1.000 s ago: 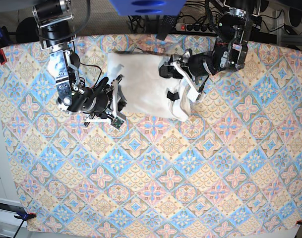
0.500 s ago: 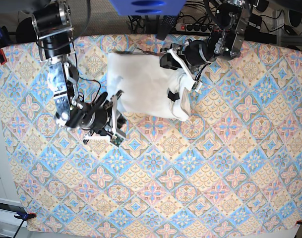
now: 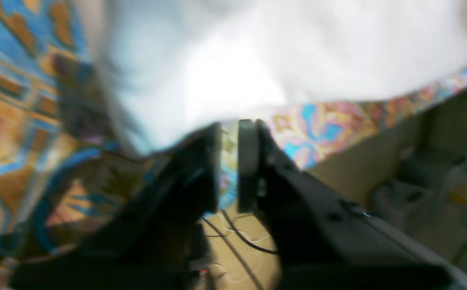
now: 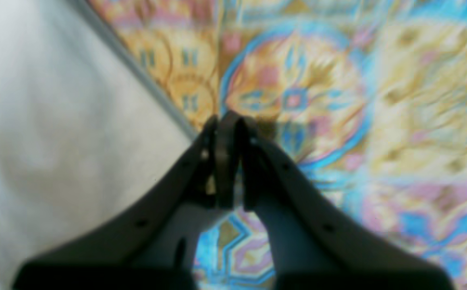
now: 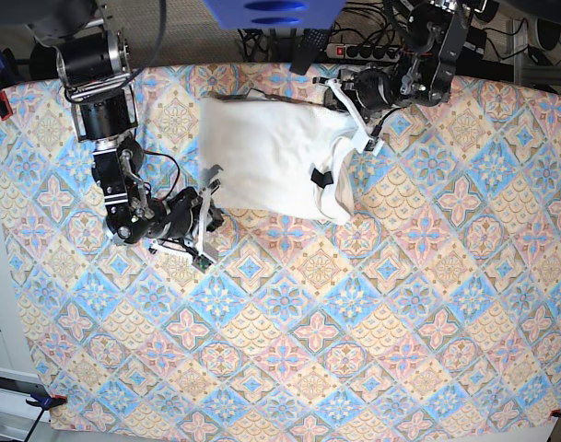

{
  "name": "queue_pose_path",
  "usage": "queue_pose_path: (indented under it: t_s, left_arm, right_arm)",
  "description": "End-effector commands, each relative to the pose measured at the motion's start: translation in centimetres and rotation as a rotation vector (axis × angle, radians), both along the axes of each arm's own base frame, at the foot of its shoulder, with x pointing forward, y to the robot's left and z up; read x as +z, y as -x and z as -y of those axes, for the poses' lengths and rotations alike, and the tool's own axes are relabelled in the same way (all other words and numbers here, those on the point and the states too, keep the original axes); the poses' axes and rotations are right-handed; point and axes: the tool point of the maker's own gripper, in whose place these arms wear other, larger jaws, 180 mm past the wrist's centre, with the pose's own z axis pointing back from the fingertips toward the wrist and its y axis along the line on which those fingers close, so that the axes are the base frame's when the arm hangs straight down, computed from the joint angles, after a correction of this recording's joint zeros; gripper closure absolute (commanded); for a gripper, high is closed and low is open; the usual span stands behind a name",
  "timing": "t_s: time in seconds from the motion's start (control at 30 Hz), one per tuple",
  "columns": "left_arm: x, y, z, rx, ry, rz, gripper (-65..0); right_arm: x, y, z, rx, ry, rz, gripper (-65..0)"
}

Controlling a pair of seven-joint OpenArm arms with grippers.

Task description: Fold the T-shirt properly

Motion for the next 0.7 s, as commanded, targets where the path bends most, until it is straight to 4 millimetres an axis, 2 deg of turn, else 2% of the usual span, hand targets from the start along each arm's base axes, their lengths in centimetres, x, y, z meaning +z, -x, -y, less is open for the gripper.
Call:
queue_pose_path:
  t_s: [0.0, 0.1, 0.27, 0.4, 0.47, 0.57, 0.67]
  left_arm:
    - [0.0, -0.6, 0.2, -0.001, 0.0, 0.014, -0.2]
    - [-1.2, -1.2, -0.2, 0.011, -0.022, -0.002, -0.9]
    - [-1.7, -3.4, -0.3, 0.048, -0.02, 0.045, -0.9]
    - [-2.3, -4.8, -0.4, 0.065, -0.023, 0.05, -1.0]
    - [-2.5, -5.8, -0.7, 0.076, -0.028, 0.064, -1.0]
    - [-2.2, -7.5, -0.8, 0.084, -0.03, 0.093, -1.1]
    - [-1.5, -9.2, -0.3, 0.068, -0.027, 0.125, -1.3]
  right_arm:
    - [1.4, -1.6, -0.2, -0.006, -0.026, 0.045, -2.0]
    - [0.4, -1.0, 0.2, 0.015, 0.019, 0.027, -2.0]
    - [-0.9, 0.2, 0.5, 0.118, 0.154, 0.025, -1.9]
    - [-2.2, 3.3, -0.1, 0.142, 0.151, -0.005, -1.9]
    - [-2.2, 4.6, -0.2, 0.154, 0.148, -0.002, -1.9]
    - [-2.0, 5.8, 1.9, 0.143, 0.193, -0.005, -1.9]
    - [-1.0, 6.6, 2.5, 0.135, 0.209, 0.018, -1.9]
